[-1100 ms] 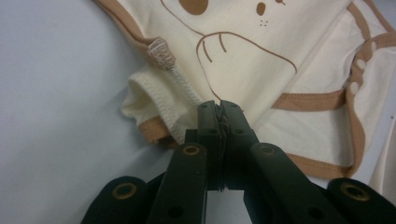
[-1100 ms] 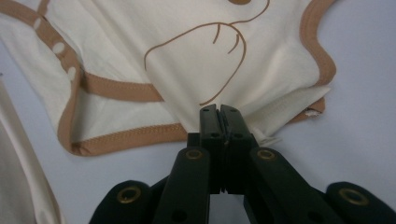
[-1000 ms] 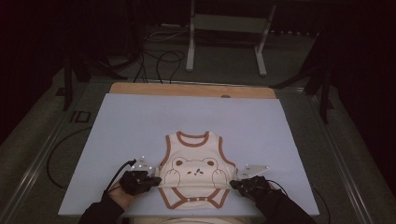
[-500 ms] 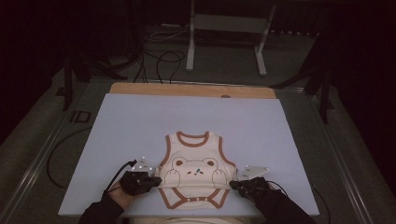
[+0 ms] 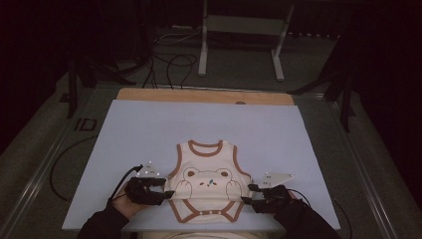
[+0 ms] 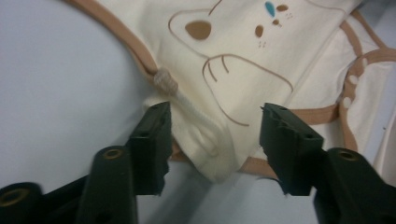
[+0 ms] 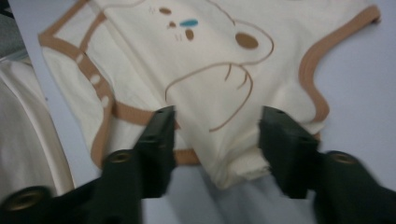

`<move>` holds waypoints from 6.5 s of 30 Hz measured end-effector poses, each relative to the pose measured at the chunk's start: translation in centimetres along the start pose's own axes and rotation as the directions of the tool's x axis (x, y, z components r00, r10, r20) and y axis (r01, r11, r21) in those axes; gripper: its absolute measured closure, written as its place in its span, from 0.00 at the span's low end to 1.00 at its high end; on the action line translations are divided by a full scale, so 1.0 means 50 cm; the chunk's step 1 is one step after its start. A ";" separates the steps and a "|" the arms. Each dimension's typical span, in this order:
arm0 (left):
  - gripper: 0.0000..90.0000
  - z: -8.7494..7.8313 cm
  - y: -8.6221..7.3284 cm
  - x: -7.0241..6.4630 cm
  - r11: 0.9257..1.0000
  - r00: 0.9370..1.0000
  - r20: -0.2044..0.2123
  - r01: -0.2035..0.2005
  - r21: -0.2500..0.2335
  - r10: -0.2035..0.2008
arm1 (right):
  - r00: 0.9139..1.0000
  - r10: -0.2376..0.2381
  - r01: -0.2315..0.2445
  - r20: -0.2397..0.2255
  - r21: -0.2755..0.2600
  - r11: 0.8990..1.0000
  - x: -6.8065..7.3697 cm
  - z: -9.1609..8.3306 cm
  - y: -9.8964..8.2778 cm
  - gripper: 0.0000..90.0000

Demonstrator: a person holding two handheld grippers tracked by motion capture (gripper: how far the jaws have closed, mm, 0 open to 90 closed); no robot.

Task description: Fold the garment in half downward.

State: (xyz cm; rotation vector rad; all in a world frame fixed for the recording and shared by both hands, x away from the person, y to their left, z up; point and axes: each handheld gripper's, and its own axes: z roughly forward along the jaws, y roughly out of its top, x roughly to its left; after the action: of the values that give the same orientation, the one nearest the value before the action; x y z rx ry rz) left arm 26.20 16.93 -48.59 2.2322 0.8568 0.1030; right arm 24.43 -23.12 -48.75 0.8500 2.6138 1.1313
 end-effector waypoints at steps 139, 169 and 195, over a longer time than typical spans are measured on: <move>0.78 0.198 0.187 0.216 0.987 0.988 -0.038 -0.145 0.071 0.147 | 0.998 -0.003 -0.006 0.056 0.158 0.987 -0.253 0.225 0.179 0.84; 0.97 0.152 0.228 0.201 0.985 0.985 -0.021 -0.172 0.028 0.173 | 0.996 -0.040 0.030 0.084 0.116 0.993 -0.239 0.184 0.221 0.91; 0.97 0.079 0.292 0.192 0.976 0.975 -0.056 -0.218 -0.026 0.216 | 0.987 -0.084 0.077 0.136 0.055 0.996 -0.240 0.135 0.298 0.91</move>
State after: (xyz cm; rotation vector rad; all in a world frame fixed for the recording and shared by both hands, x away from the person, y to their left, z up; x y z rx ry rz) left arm 42.92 12.92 -43.48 2.2956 0.6310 0.2777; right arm 43.23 -17.52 -43.68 0.7944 2.5470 0.9553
